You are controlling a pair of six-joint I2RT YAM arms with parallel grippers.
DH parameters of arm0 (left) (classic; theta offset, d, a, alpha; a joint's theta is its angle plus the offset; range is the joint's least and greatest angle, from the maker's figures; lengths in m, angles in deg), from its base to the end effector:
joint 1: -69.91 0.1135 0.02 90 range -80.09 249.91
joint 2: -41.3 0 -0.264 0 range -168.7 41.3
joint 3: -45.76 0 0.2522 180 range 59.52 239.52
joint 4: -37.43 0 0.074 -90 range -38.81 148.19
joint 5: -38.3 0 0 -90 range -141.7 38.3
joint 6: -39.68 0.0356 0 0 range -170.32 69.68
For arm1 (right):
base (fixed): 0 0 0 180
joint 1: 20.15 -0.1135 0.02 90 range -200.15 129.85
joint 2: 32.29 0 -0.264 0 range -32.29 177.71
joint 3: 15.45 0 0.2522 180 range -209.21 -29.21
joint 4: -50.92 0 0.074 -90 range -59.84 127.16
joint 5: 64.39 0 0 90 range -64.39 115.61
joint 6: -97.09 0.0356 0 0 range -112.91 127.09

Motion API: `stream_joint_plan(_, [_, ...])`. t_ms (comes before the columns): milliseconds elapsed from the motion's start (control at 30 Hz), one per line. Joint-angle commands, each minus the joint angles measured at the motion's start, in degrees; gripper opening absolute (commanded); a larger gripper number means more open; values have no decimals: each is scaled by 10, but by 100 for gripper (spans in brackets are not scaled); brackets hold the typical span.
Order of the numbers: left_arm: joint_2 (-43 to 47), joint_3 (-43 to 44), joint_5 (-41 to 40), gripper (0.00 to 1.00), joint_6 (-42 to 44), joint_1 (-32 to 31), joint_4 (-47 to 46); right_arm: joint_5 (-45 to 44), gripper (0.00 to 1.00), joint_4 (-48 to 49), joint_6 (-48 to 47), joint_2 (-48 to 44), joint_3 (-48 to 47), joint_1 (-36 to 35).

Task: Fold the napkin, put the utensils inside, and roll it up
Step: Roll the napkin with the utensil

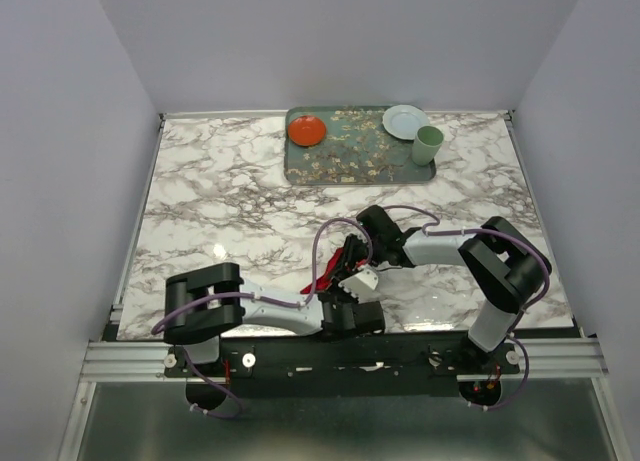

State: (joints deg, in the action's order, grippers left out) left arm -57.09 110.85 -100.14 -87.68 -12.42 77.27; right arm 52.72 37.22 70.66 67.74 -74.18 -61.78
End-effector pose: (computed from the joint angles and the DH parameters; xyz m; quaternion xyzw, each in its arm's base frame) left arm 0.0661 -0.2914 0.1428 0.2894 0.8565 0.0883 0.4181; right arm 0.2255 0.2221 0.1204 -0.1072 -0.9236 -0.3680 0.0000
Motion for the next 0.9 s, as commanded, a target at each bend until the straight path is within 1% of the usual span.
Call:
stream_joint_plan(0, [72, -53, 73, 17, 3, 30, -60, 3, 46, -10, -6, -1, 1, 0])
stream_joint_plan(67, [115, -88, 123, 13, 8, 56, -103, 2, 52, -11, -12, -8, 4, 3])
stream_joint_plan(133, [153, -118, 155, 12, 13, 85, -140, 3, 54, -11, -19, -15, 6, 9])
stream_joint_plan(167, [165, -127, 188, 11, 24, 94, -154, 3, 58, -12, -22, -18, 6, 12])
stream_joint_plan(233, [195, -152, 224, 10, 32, 111, -190, 4, 61, -14, -31, -24, 8, 17])
stream_joint_plan(267, [205, -160, 261, 10, 35, 135, -202, 1, 65, -15, -35, -33, 8, 19])
stream_joint_plan(333, [234, -186, 305, 9, 40, 158, -241, -5, 69, -24, -48, -47, 8, 23])
stream_joint_plan(367, [242, -196, 327, 9, 41, 181, -256, -16, 73, -29, -55, -61, 8, 24])
stream_joint_plan(400, [248, -204, 375, 9, 38, 196, -271, -22, 76, -37, -61, -69, 6, 27])
stream_joint_plan(467, [261, -228, 421, 9, 36, 220, -314, -38, 80, -65, -84, -81, -6, 31])
stream_joint_plan(500, [265, -236, 459, 9, 34, 246, -326, -42, 81, -74, -92, -91, -11, 37])
stream_joint_plan(567, [267, -258, 505, 9, 24, 271, -371, -50, 84, -98, -108, -98, -18, 43])
stream_joint_plan(600, [267, -265, 523, 8, 19, 294, -385, -51, 84, -102, -112, -105, -18, 51])
stream_joint_plan(633, [266, -280, 565, 8, 7, 308, -414, -54, 84, -106, -118, -110, -18, 53])
stream_joint_plan(700, [263, -295, 607, 8, -2, 333, -445, -58, 85, -110, -124, -116, -19, 59])
stream_joint_plan(733, [260, -310, 641, 8, -9, 359, -476, -58, 85, -113, -134, -119, -21, 59])
stream_joint_plan(767, [257, -318, 663, 8, -24, 371, -493, -59, 85, -117, -139, -120, -24, 59])
stream_joint_plan(833, [240, -335, 693, 8, -37, 408, -535, -51, 85, -117, -155, -119, -32, 59])
stream_joint_plan(867, [234, -340, 729, 8, -53, 421, -552, -43, 84, -117, -161, -108, -36, 59])
